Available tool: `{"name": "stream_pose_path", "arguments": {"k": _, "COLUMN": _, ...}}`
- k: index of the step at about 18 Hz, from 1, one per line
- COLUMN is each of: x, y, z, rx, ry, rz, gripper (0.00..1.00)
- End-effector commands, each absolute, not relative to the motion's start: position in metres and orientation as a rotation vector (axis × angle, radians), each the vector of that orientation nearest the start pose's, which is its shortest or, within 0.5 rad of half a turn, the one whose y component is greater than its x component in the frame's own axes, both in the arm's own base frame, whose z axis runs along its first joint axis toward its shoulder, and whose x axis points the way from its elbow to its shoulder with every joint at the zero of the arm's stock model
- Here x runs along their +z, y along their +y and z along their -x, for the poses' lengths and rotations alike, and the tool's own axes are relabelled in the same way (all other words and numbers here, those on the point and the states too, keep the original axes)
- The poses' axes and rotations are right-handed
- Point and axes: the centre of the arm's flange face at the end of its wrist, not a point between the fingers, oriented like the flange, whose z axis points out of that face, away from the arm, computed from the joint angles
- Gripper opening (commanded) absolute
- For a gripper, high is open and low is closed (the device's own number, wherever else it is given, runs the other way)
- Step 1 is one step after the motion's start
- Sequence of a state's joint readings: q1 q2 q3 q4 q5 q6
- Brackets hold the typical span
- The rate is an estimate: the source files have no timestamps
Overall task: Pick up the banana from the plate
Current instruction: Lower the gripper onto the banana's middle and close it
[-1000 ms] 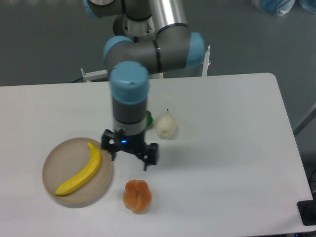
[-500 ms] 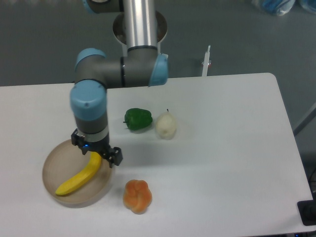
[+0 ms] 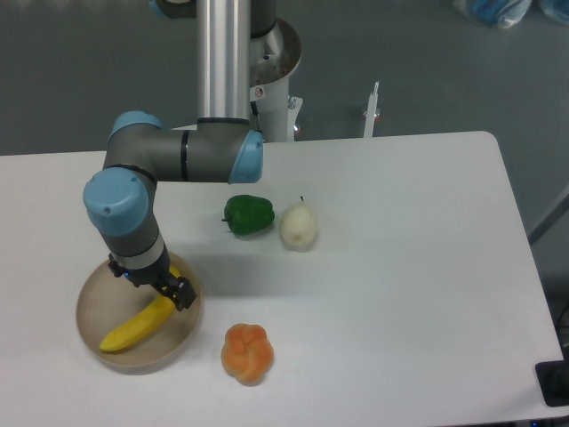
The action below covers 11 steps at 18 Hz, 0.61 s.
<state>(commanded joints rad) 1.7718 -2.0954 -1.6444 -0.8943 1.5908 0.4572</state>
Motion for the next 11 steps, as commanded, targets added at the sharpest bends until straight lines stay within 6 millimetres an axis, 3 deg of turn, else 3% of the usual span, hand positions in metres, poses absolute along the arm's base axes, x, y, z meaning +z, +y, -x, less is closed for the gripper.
{"name": "stream_pose_path", "arguments": {"k": 6, "x": 0.209, "y": 0.664, "z": -0.005, "rx": 0.072, "ry": 0.35, "rz": 3.039, "gripper": 1.0}}
{"name": "stream_pose_path", "arguments": {"k": 8, "x": 0.193, "y": 0.664, "z": -0.012, "rx": 0.063, "ry": 0.371, "rz": 3.059, "gripper": 1.0}}
{"name": "stream_pose_path", "arguments": {"k": 11, "x": 0.189, "y": 0.663, "z": -0.014, "rx": 0.067, "ry": 0.375, "rz": 3.067, "gripper": 1.0}}
